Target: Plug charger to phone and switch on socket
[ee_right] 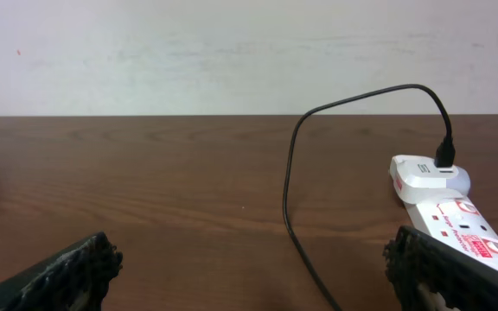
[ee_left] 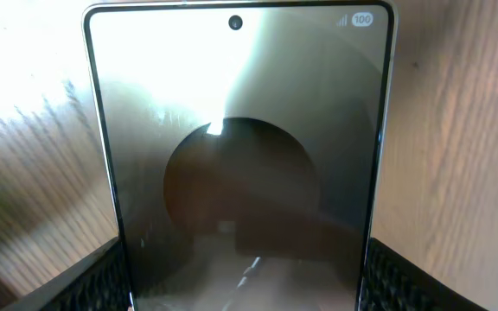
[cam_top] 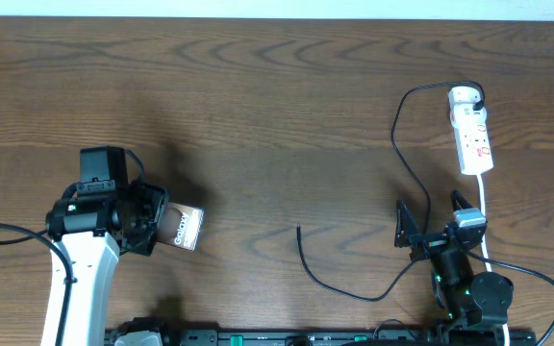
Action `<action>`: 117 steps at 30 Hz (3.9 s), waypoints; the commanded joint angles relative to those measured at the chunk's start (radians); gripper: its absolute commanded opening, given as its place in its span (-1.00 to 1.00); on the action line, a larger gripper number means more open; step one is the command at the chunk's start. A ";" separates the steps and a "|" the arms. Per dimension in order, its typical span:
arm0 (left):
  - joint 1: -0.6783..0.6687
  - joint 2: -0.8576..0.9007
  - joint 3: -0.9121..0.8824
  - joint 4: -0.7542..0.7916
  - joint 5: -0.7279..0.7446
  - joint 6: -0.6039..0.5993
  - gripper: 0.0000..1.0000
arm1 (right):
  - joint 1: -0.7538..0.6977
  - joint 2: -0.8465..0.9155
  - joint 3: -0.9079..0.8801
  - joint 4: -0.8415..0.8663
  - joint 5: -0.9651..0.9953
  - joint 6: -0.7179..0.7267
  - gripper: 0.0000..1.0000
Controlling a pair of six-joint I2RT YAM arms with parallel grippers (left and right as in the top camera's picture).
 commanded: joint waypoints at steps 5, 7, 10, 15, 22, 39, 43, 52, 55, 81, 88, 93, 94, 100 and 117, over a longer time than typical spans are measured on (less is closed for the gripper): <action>0.004 -0.011 0.034 -0.003 -0.060 0.024 -0.85 | 0.009 0.001 -0.001 -0.005 0.003 0.011 0.99; 0.004 -0.011 0.034 -0.003 -0.060 0.024 -0.85 | 0.010 0.001 -0.001 -0.004 -0.032 0.064 0.98; 0.004 -0.011 0.034 -0.004 -0.060 0.024 -0.86 | 0.009 0.001 -0.001 0.023 -0.028 0.080 0.99; 0.004 -0.011 0.034 -0.004 -0.059 0.024 -0.86 | 0.009 0.001 -0.001 0.130 -0.169 0.080 0.99; 0.004 -0.011 0.034 -0.003 -0.059 0.024 -0.86 | 0.009 0.070 0.139 -0.004 -0.251 0.051 0.98; 0.004 -0.011 0.034 -0.007 -0.055 0.024 -0.85 | 0.010 1.176 1.136 -0.713 -0.667 -0.104 0.99; 0.004 -0.011 0.034 -0.007 -0.055 0.024 -0.85 | 0.010 1.339 1.176 -0.685 -0.735 -0.018 0.99; 0.004 -0.011 0.034 -0.003 -0.005 -0.023 -0.85 | 0.107 1.627 1.175 -0.461 -0.993 0.156 0.64; 0.004 -0.011 0.034 0.002 0.040 -0.052 -0.85 | 0.180 1.701 1.175 -0.382 -1.066 0.158 0.63; -0.040 -0.005 0.034 0.086 0.237 -0.367 -0.85 | 0.577 1.823 1.175 -0.004 -0.995 0.378 0.72; -0.089 0.005 0.034 0.118 0.225 -0.443 -0.85 | 0.621 1.823 1.175 -0.004 -0.980 0.374 0.71; -0.105 0.015 0.034 0.136 0.226 -0.470 -0.85 | 0.644 1.823 1.175 -0.013 -0.928 0.375 0.70; -0.107 0.016 0.034 0.137 0.226 -0.481 -0.86 | 0.651 1.823 1.175 -0.015 -0.915 0.374 0.70; -0.112 0.019 0.034 0.136 0.226 -0.540 -0.85 | 0.703 1.823 1.175 -0.016 -0.826 0.374 0.70; -0.178 0.019 0.034 0.137 0.229 -0.652 -0.85 | 0.721 1.823 1.175 -0.016 -0.732 0.375 0.54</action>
